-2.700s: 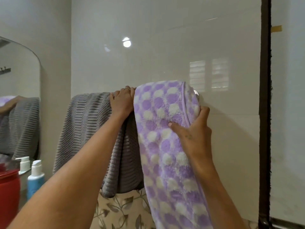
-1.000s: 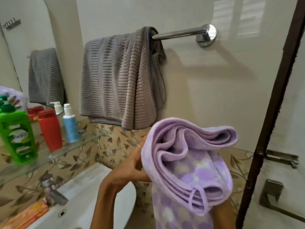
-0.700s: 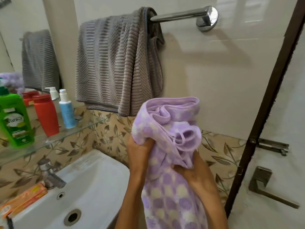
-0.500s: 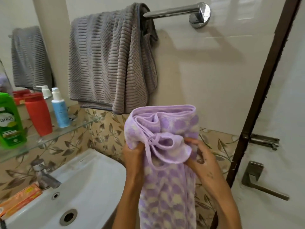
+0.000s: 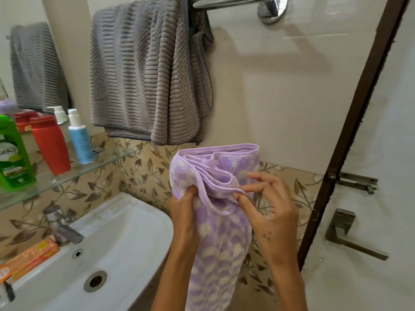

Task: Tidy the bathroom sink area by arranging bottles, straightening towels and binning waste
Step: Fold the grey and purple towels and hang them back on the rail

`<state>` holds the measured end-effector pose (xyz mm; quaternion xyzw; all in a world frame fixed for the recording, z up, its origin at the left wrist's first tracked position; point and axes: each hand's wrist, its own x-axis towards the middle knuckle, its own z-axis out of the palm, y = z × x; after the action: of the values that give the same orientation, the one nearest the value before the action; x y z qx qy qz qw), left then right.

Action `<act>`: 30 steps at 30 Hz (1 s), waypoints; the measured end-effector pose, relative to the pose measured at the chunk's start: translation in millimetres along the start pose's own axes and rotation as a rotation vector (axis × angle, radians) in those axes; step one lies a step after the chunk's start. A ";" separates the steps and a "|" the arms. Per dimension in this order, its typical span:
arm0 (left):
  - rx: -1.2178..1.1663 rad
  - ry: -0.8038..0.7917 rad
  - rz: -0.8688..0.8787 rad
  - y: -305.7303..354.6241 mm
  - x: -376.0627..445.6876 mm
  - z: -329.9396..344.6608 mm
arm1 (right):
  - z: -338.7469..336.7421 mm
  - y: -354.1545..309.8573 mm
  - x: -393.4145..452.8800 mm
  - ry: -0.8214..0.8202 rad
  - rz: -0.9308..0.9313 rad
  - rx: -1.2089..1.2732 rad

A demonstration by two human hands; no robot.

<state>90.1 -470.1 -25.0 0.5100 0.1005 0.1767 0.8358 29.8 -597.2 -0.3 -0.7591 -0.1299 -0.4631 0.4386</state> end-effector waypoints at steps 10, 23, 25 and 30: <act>0.036 -0.019 -0.042 -4.4 -2.7 -11.0 | 11.5 0.5 -5.1 -0.115 0.010 0.136; 0.227 -0.024 -0.039 -30.6 -8.4 4.0 | 10.3 7.0 -10.4 -0.014 0.134 0.163; 0.254 -0.007 -0.034 -33.1 -9.9 6.1 | 7.0 4.6 -10.9 -0.093 0.212 0.206; 0.286 -0.015 0.028 -33.9 -14.5 12.7 | 6.4 4.3 -12.1 -0.213 0.288 0.097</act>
<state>87.7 -500.4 -49.5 0.6266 0.1111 0.1686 0.7528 29.7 -592.1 -13.7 -0.7926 -0.0875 -0.3059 0.5201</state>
